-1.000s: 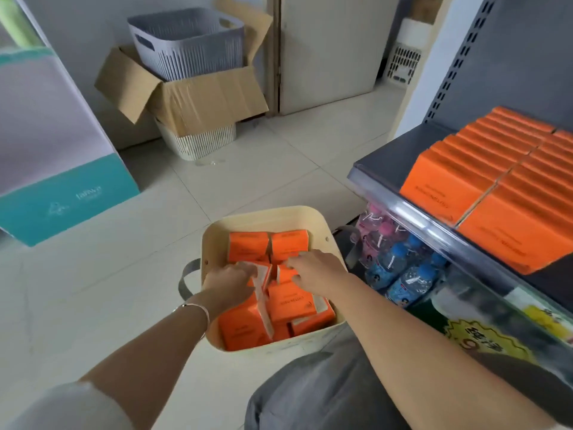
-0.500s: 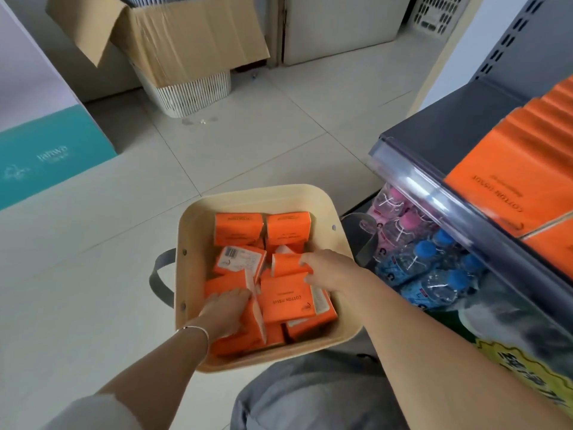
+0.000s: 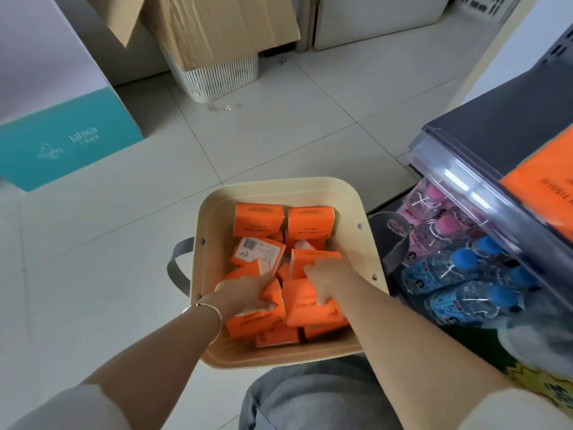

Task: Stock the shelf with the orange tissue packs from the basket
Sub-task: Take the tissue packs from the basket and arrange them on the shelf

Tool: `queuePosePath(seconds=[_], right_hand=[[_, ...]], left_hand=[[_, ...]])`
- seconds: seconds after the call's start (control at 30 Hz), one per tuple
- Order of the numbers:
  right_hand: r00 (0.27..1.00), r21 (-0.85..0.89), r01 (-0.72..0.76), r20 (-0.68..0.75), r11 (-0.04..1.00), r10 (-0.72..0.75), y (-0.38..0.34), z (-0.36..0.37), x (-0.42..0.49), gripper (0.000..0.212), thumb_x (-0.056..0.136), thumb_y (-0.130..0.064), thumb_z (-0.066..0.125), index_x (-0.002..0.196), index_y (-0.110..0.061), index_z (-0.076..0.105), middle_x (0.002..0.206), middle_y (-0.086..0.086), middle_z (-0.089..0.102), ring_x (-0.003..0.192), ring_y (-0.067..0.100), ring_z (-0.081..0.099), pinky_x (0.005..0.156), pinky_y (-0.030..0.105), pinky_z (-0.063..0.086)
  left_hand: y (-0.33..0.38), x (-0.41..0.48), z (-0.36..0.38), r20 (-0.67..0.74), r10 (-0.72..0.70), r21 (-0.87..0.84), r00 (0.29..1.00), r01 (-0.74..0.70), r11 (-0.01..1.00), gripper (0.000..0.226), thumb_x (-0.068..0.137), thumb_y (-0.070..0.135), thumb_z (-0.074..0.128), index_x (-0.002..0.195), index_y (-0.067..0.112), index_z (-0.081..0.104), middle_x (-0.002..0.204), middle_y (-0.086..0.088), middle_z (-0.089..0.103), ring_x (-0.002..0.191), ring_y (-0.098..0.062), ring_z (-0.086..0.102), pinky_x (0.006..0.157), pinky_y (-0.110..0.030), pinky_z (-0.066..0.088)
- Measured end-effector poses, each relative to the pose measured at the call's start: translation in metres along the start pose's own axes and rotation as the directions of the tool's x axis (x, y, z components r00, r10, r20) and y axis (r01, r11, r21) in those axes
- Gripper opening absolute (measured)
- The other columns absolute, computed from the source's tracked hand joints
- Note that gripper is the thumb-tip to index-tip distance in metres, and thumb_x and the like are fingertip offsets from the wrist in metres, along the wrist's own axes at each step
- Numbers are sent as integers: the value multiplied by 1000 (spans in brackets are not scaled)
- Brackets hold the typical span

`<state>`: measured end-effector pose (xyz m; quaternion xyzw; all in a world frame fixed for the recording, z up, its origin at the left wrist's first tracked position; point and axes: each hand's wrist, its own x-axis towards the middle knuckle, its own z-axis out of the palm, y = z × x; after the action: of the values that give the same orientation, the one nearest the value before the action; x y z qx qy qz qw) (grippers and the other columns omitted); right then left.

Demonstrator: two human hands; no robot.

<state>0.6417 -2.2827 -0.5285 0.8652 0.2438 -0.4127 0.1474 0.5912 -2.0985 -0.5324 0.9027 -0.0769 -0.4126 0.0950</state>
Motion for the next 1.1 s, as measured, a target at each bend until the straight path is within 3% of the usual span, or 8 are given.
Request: queuePosePath(seconds=[0.13, 0.3, 0.43, 0.57, 0.67, 0.77, 0.93, 1.1], right_hand=[[994, 43, -15, 111, 999, 10, -5, 6, -2, 59, 78, -21, 74, 131, -20, 48, 133, 10, 43, 125, 33, 40, 103, 53, 35], [983, 237, 50, 160, 970, -90, -9, -1, -25, 64, 77, -11, 73, 131, -12, 39, 123, 12, 52, 104, 25, 53, 86, 37, 46], [996, 261, 61, 45, 964, -75, -8, -6, -51, 68, 79, -11, 70, 138, -15, 36, 126, 9, 53, 108, 25, 54, 91, 39, 48], [983, 272, 13, -180, 962, 38, -5, -11, -77, 48, 86, -13, 58, 132, -23, 47, 123, 6, 51, 108, 26, 53, 88, 40, 50], [907, 377, -13, -385, 926, 170, -3, -22, -107, 40, 88, -17, 56, 126, -29, 51, 120, 4, 49, 111, 28, 52, 88, 45, 49], [817, 488, -5, -501, 873, 285, 4, -36, -144, 47, 86, -23, 63, 131, -25, 48, 127, 5, 51, 117, 30, 49, 93, 46, 46], [629, 595, -5, -623, 803, 465, 21, -48, -208, 45, 85, -27, 63, 127, -20, 48, 122, 7, 59, 113, 30, 56, 90, 43, 49], [424, 607, -44, -708, 794, 565, 37, -52, -276, 43, 87, -30, 63, 126, -19, 48, 123, 8, 57, 113, 32, 55, 88, 41, 49]], left_hand=[[4, -5, 3, 10, -10, -18, 1000, 10, 1000, 58, 89, 50, 54, 136, 32, 26, 130, -3, 53, 116, -26, 54, 94, -46, 47], [11, -17, -1, 116, -24, -13, 993, 26, 1000, 82, 84, 27, 67, 145, 29, 13, 135, -7, 49, 118, -27, 53, 97, -41, 47], [14, -31, -12, 35, -33, 60, 999, 31, 998, 81, 80, 25, 70, 142, 28, 19, 137, -7, 48, 118, -27, 52, 95, -42, 48], [24, -54, -32, -145, -24, 69, 989, 35, 997, 61, 80, 27, 67, 133, 29, 34, 134, -1, 50, 119, -25, 52, 92, -43, 49], [30, -75, -53, -311, 17, 51, 950, -1, 999, 52, 82, 27, 64, 128, 30, 40, 120, 2, 58, 110, -23, 57, 84, -41, 52], [38, -100, -78, -449, 20, 17, 893, -14, 1000, 53, 81, 31, 61, 128, 30, 36, 119, -3, 54, 111, -29, 55, 86, -45, 51], [71, -148, -116, -666, 62, 10, 743, -74, 997, 50, 88, 38, 59, 130, 27, 36, 120, -8, 48, 115, -35, 49, 87, -46, 46], [121, -188, -143, -784, 187, 100, 592, -176, 979, 47, 90, 26, 55, 131, 24, 34, 121, -7, 48, 114, -33, 46, 83, -47, 47]])
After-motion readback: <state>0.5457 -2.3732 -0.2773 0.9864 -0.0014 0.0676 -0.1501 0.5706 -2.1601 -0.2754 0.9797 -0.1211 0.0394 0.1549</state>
